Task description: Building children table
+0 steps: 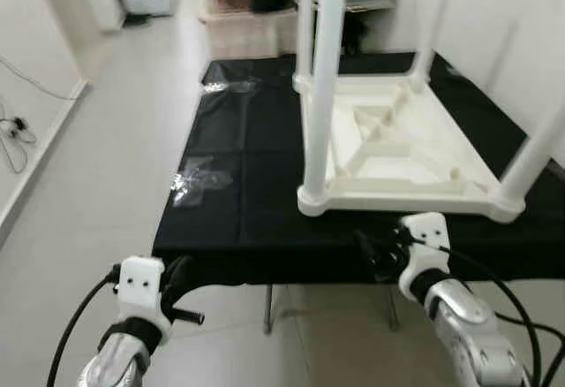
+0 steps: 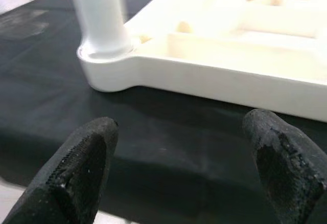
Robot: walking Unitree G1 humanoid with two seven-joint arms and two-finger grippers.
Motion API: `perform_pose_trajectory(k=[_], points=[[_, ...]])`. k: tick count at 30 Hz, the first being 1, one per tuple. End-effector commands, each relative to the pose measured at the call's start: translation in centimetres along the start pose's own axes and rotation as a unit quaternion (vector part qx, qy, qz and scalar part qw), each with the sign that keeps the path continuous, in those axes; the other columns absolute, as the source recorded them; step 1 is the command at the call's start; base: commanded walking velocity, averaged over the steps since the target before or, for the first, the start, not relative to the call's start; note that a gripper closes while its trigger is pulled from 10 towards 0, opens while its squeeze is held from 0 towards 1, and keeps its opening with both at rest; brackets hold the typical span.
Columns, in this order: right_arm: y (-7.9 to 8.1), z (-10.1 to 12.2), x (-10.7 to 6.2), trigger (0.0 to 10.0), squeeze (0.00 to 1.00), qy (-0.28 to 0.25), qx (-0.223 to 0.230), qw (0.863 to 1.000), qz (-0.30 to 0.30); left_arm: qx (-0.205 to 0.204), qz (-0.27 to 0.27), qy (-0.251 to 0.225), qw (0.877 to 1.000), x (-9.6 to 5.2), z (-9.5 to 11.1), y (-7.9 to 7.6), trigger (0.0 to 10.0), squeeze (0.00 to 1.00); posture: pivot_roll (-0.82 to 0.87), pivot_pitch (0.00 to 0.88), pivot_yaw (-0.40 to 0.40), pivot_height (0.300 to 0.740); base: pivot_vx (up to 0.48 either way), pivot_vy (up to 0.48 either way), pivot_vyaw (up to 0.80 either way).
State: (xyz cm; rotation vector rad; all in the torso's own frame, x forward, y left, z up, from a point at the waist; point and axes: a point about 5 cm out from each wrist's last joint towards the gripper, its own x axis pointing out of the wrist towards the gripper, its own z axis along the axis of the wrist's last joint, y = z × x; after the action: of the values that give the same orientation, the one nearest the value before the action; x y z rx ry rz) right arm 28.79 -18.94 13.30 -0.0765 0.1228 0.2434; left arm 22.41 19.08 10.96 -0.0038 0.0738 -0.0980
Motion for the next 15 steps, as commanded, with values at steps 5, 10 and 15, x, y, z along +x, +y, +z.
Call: perform_pose_trajectory(k=[5, 10, 15], points=[[-0.9, 0.8, 0.4, 10.0, 0.00, -0.015, -0.018, 1.000, -0.009, -0.005, -0.018, -0.003, 1.000, 0.0, 0.3, -0.1, 10.0, 0.00, -0.02, 0.090, -0.026, 0.740, 0.112, 0.000, 0.00], [-1.9, 2.0, 0.5, 10.0, 0.00, -0.046, -0.007, 0.999, -0.020, -0.008, -0.032, -0.008, 0.999, 0.0, 0.7, -0.4, 10.0, 0.00, -0.02, 0.087, -0.026, 0.740, 0.326, 0.000, 0.19], [-2.5, 2.7, 0.6, 10.0, 0.00, -0.023, -0.060, 0.997, 0.035, -0.009, -0.048, -0.006, 0.999, 0.0, 0.8, -0.8, 10.0, 0.00, -0.02, 0.091, -0.023, 0.740, 0.330, 0.000, 0.14]])
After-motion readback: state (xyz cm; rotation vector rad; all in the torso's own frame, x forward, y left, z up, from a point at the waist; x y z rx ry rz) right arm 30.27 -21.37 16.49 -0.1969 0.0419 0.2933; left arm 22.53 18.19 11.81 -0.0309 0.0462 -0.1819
